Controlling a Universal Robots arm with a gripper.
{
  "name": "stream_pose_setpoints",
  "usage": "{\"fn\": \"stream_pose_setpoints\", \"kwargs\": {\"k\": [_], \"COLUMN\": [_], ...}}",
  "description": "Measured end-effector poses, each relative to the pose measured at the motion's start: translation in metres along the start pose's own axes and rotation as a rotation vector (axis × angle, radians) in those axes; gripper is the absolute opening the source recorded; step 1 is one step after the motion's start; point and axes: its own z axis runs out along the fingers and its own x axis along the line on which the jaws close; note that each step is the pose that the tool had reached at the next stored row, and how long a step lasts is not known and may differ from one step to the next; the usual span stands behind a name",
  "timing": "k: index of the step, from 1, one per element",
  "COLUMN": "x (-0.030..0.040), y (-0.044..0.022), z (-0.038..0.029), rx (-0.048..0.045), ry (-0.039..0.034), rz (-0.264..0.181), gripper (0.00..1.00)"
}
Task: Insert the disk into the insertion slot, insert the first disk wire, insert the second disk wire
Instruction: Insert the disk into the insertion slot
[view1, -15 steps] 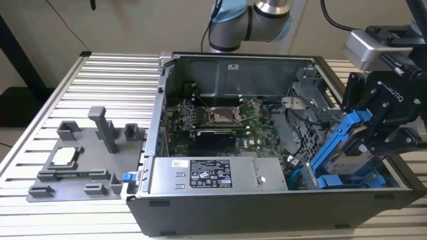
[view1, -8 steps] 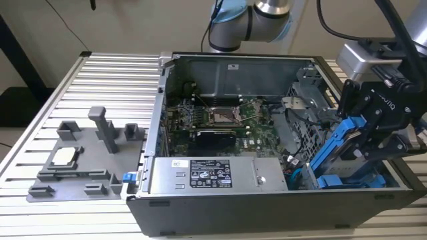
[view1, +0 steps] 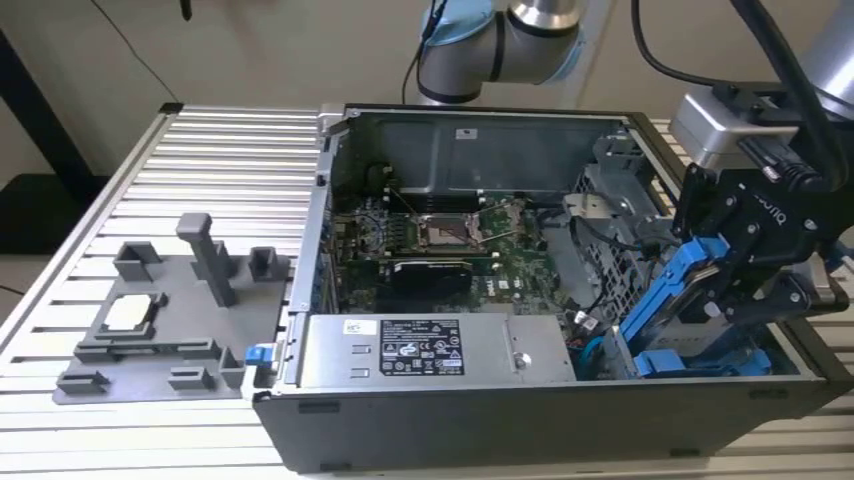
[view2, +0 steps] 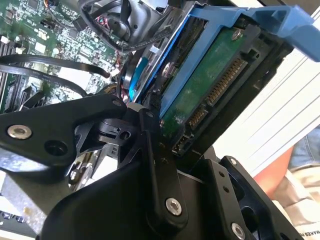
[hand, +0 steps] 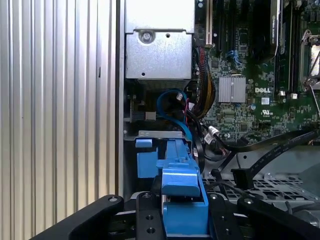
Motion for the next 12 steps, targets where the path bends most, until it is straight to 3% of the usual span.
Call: {"fn": "stream_pose_setpoints", "kwargs": {"k": [4, 10, 12], "x": [0.0000, 0.0000, 0.0000], "y": [0.0000, 0.0000, 0.0000], "z": [0.0001, 0.0004, 0.0005], "rx": [0.0000, 0.0000, 0.0000], "ry": [0.0003, 0.0001, 0.0001], "rz": [0.000, 0.000, 0.000], "gripper": [0.34, 0.58, 0.58]}}
